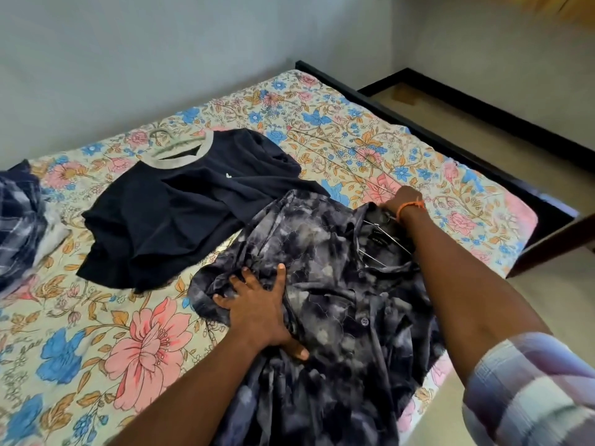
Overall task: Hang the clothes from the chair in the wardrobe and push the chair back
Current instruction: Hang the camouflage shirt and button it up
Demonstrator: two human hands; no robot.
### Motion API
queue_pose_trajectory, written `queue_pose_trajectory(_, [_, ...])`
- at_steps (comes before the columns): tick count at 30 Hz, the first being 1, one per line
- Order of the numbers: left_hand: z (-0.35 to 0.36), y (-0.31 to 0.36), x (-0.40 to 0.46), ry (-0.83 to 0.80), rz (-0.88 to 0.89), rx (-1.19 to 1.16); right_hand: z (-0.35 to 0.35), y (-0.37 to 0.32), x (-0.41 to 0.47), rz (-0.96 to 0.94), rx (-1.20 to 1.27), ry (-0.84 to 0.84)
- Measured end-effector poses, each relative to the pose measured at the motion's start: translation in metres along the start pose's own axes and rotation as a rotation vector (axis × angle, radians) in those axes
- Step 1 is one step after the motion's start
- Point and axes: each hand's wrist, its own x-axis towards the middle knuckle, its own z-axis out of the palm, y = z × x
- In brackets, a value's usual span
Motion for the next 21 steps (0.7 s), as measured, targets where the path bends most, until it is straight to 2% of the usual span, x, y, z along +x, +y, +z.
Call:
queue_pose_trajectory(3, [-0.001, 0.000, -0.002, -0.002, 0.016, -0.016, -0.004, 0.011, 0.007, 0.098, 0.162, 0.020])
queue_pose_trajectory(6, [-0.003, -0.004, -0.005, -0.013, 0.034, -0.040, -0.015, 0.007, 0.003, 0.047, 0.330, 0.206])
queue_pose_trajectory(8, [-0.005, -0.007, -0.007, -0.016, 0.058, -0.071, -0.030, -0.002, -0.006, 0.043, 0.554, 0.319])
queue_pose_trajectory(11, [-0.005, -0.016, -0.015, -0.029, 0.109, -0.166, -0.054, -0.018, -0.044, 0.012, 0.797, 0.369])
queue_pose_trajectory(13, [-0.005, -0.028, -0.026, -0.041, 0.170, -0.316, -0.059, -0.027, -0.084, -0.010, 0.935, 0.333])
queue_pose_trajectory(15, [-0.006, -0.045, -0.047, -0.009, 0.219, -0.573, -0.050, -0.032, -0.133, -0.049, 1.032, 0.256])
queue_pose_trajectory(17, [-0.004, -0.066, -0.071, 0.121, 0.206, -0.770, -0.032, -0.034, -0.182, -0.092, 1.082, 0.136])
queue_pose_trajectory(19, [0.012, -0.088, -0.087, 0.344, 0.147, -0.777, -0.006, -0.038, -0.227, -0.107, 1.124, 0.009])
queue_pose_trajectory(21, [0.034, -0.109, -0.102, 0.497, -0.015, -0.851, 0.026, -0.049, -0.280, -0.060, 1.200, -0.120])
